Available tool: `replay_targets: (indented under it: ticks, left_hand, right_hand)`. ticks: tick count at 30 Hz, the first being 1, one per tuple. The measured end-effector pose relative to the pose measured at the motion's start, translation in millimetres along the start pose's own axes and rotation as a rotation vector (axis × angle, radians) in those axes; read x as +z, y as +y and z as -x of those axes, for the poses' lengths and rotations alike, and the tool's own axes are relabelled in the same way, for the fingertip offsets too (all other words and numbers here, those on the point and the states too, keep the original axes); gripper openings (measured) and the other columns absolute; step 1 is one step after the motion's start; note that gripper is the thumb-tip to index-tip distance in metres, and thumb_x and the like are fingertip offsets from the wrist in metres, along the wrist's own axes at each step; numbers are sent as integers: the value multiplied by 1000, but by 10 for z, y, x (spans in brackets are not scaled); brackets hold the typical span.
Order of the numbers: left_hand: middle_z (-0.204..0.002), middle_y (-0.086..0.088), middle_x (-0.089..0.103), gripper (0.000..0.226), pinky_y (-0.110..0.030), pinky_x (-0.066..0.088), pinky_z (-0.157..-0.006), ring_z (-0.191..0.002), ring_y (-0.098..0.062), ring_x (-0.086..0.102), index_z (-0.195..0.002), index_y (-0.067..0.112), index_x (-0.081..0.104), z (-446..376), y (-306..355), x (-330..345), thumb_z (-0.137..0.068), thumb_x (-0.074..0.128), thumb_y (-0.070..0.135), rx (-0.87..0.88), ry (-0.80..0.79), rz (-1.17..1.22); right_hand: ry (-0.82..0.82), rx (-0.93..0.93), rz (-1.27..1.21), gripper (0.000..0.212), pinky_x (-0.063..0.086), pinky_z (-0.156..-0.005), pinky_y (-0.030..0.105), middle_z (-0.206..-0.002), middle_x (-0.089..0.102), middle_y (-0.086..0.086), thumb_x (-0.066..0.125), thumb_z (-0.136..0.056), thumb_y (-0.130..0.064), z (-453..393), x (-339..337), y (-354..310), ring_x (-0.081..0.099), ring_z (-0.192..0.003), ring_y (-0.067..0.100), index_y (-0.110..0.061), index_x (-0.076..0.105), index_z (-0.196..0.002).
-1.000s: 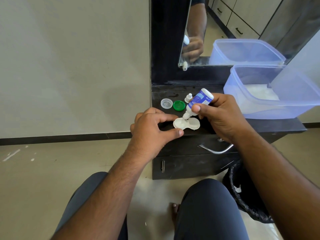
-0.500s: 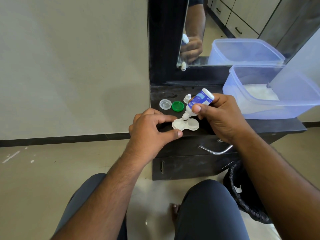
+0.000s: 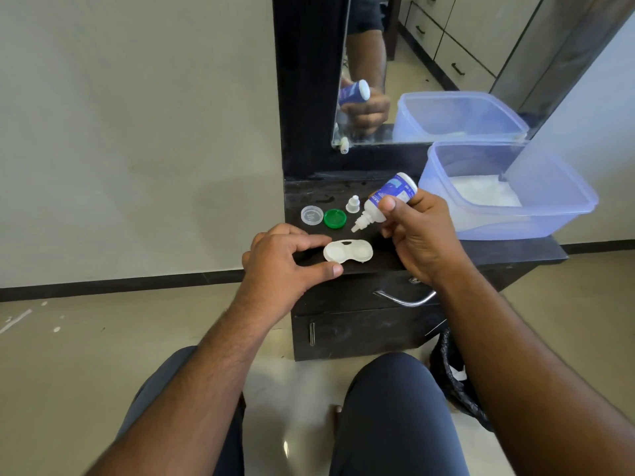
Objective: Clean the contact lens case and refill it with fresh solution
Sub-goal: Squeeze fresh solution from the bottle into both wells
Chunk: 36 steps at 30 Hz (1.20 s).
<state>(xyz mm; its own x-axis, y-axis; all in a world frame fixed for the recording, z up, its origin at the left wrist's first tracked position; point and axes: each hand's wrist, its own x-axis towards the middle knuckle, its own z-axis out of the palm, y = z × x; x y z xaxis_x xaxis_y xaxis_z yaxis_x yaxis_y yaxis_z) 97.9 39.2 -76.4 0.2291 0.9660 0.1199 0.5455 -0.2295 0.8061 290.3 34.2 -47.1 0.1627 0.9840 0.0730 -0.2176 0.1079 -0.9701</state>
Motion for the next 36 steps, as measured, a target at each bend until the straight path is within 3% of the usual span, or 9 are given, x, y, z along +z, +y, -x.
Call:
replay_targets:
  ticks: [6, 9, 16, 21, 28, 36]
  left_hand:
    - [-94, 15, 59, 51, -53, 46, -88, -100, -16, 55, -107, 43, 70, -12, 59, -41, -59, 83, 54, -16, -21, 12]
    - [-97, 13, 60, 55, -51, 44, -88, -101, -16, 54, -110, 43, 69, -45, 113, -77, -59, 83, 54, -21, -23, -72]
    - [-96, 14, 60, 43, -43, 37, -87, -99, -12, 53, -103, 43, 71, -61, 152, -72, -63, 81, 54, 8, 4, -141]
    - [-92, 15, 60, 38, -51, 41, -87, -97, -12, 54, -97, 43, 73, -63, 136, -49, -62, 82, 52, 12, 20, -104]
    - [-89, 16, 61, 33, -55, 44, -84, -95, -14, 55, -91, 44, 73, -56, 146, -23, -60, 83, 52, 14, 39, -72]
    - [-88, 18, 60, 25, -56, 47, -80, -93, -14, 56, -76, 62, 61, -29, 117, -10, -57, 77, 59, 25, 9, -46]
  right_hand:
    - [79, 4, 97, 18, 32, -46, 23, -52, 52, -1, 76, -70, -34, -1, -26, -120, 38, -48, 9, -21, 68, -60]
    - [75, -5, 187, 19, 33, -45, 21, -59, 54, 7, 77, -70, -34, -15, -47, -137, 39, -47, 10, -19, 67, -62]
    - [62, 9, 144, 14, 35, -45, 22, -54, 58, -4, 74, -72, -27, -13, -121, -78, 42, -48, 9, -20, 68, -62]
    - [24, 7, 205, 10, 36, -45, 20, -61, 65, 1, 76, -71, -27, -20, -152, -55, 43, -49, 8, -18, 71, -69]
    - [1, -16, 251, 17, 35, -44, 17, -57, 62, -3, 80, -69, -30, -15, -155, -57, 41, -48, 8, -17, 70, -73]
    - [5, -21, 273, 12, 38, -47, 10, -64, 68, -2, 74, -75, -23, 32, -127, -60, 50, -47, 1, -12, 69, -79]
